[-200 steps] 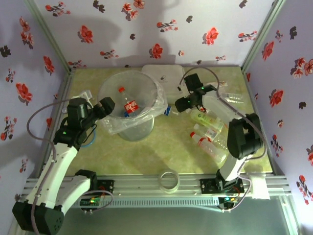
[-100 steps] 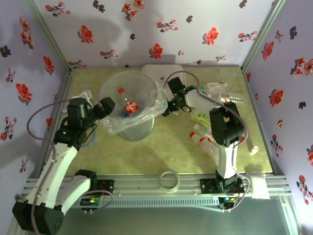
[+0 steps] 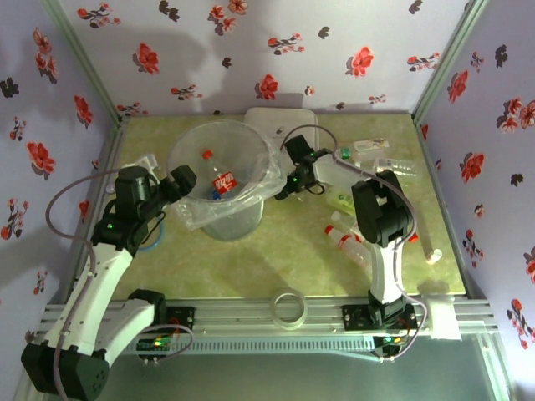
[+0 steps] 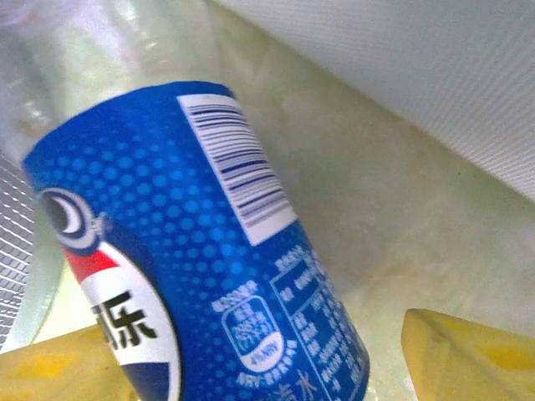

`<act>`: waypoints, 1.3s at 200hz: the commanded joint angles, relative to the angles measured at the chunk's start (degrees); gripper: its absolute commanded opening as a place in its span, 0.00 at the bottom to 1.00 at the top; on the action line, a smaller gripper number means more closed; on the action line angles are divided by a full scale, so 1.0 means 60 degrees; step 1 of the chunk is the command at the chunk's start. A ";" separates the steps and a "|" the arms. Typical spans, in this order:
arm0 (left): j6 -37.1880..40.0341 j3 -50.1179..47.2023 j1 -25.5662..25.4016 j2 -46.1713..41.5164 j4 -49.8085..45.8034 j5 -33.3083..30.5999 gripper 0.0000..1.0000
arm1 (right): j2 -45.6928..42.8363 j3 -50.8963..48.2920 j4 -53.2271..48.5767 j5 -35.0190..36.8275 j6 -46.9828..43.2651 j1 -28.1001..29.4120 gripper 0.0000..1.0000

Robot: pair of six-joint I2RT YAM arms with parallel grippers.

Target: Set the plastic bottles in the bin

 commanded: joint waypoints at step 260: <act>-0.0203 -0.0222 -0.0075 -0.0275 0.0357 0.0039 0.88 | -0.7543 0.0853 -0.2297 0.0347 0.2412 -0.0614 0.50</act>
